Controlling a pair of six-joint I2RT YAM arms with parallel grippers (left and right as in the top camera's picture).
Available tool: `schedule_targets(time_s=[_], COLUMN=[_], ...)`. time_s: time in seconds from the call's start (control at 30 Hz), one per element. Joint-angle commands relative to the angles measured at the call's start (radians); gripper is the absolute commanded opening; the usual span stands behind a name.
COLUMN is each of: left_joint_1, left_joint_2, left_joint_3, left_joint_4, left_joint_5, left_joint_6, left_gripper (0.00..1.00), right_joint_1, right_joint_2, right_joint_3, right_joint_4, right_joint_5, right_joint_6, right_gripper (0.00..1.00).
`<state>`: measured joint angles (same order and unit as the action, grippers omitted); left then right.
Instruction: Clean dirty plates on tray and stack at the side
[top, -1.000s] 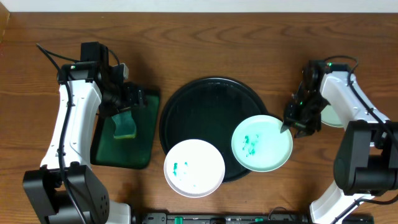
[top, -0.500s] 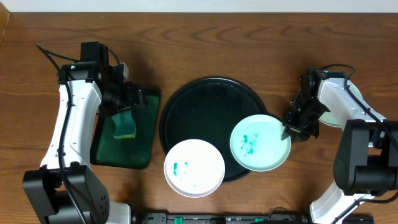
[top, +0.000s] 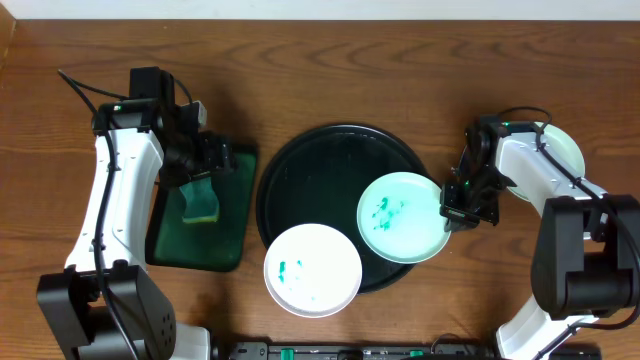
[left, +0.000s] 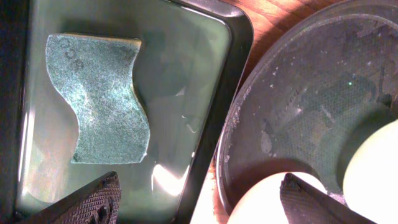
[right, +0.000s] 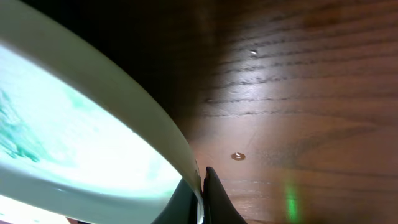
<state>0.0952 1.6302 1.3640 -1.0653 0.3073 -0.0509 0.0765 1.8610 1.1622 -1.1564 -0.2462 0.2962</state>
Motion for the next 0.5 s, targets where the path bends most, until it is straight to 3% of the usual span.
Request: schedule_targets(time_s=[0.0,0.2,0.3,0.47], left_joint_1=[-0.003,-0.003,-0.003,-0.003], left_joint_2=[-0.01,-0.009,0.0,0.028], left_joint_3=[0.02,0.019,0.014,0.014], left_joint_4=[0.001,0.013,0.027,0.026], left_joint_5=[-0.013,-0.013,-0.013,-0.013], left_joint_6=[0.013,0.013,0.013,0.013], left_gripper=[0.83,0.82,0.9,0.91], right_joint_1=[0.022,0.069,0.097,0.155], right_joint_2=[-0.026,-0.036,-0.029,0.01], right_joint_3=[0.027,0.093,0.093,0.093], right_joint_4=[0.016,0.082,0.15,0.236], right_joint_5=[0.039,0.035,0.027,-0.012], right_joint_6=[-0.006,-0.08,-0.085,-0.084], right_gripper=[0.02,0.01,0.01,0.01])
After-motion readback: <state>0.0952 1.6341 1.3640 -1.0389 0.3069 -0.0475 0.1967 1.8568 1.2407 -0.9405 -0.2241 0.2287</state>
